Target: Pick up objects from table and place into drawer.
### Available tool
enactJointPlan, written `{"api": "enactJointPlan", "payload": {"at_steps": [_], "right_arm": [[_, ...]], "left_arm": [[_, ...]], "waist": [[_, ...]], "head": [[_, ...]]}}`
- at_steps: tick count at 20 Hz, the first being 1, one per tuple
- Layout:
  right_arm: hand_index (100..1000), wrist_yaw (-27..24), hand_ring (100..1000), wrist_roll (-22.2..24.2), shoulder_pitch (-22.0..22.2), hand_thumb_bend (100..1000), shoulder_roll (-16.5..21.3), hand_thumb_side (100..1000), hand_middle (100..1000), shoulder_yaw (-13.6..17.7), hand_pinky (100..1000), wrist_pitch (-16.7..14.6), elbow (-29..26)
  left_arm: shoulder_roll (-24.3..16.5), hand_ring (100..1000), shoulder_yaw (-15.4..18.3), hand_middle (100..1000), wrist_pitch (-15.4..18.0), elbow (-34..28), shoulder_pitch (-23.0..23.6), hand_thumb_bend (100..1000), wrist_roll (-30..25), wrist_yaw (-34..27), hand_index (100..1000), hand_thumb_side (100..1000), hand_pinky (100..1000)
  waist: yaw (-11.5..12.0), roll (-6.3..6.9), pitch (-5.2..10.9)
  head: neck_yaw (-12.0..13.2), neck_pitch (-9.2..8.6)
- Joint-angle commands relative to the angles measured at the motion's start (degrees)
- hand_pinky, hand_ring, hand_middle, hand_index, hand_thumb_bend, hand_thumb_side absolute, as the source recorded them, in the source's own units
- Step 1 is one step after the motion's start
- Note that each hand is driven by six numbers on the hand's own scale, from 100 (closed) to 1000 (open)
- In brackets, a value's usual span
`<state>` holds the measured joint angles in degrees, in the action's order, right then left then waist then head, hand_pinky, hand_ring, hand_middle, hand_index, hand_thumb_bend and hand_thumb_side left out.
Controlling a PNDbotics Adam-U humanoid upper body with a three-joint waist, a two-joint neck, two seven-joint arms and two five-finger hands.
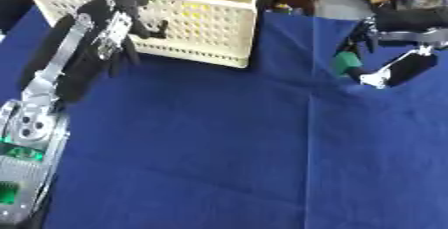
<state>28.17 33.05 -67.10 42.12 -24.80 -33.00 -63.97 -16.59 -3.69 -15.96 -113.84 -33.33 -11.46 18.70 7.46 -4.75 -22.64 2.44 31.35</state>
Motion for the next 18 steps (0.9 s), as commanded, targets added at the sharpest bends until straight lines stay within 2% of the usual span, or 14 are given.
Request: {"api": "enactJointPlan", "payload": {"at_steps": [1,6,7,8,14,18], "right_arm": [[576,-1.50,730,18.92,-2.30,100,1.72,438,463,2.41,508,-18.96,-1.50],[555,-2.22,731,18.92,-5.28,100,-0.03,431,454,5.14,504,-18.96,-0.83],[552,-2.33,729,18.92,-6.00,100,-0.57,468,451,5.77,501,-18.96,-0.51],[552,-2.44,728,18.92,-6.81,100,-1.20,428,449,6.48,499,-18.96,-0.13],[554,-2.32,723,18.82,-11.40,100,-5.16,425,439,11.17,493,-18.96,2.14],[554,-1.89,723,18.85,-12.22,100,-6.01,425,439,12.22,493,-18.96,2.90]], "left_arm": [[-0.47,382,0.50,514,0.10,-0.76,-0.42,100,0.12,0.19,835,947,174],[-0.49,383,0.53,515,0.11,-0.76,-0.21,100,0.13,0.16,835,946,175],[-0.49,383,0.54,515,0.11,-0.76,-0.18,100,0.14,0.16,835,946,175],[-0.50,383,0.54,515,0.11,-0.76,-0.15,100,0.14,0.16,835,946,175],[-0.39,383,0.45,515,0.12,-0.76,-0.04,100,0.01,0.11,835,947,176],[-0.38,383,0.44,515,0.13,-0.76,-0.03,100,-0.04,0.09,835,947,176]], "waist": [[-0.19,0.29,1.63],[-0.37,0.28,1.87],[-0.37,0.28,1.91],[-0.35,0.27,1.95],[-0.01,0.08,2.12],[0.03,0.05,2.14]], "head": [[-0.18,-0.58],[-1.05,-1.22],[-1.29,-1.43],[-1.51,-1.68],[-2.58,-3.21],[-2.66,-3.40]]}}
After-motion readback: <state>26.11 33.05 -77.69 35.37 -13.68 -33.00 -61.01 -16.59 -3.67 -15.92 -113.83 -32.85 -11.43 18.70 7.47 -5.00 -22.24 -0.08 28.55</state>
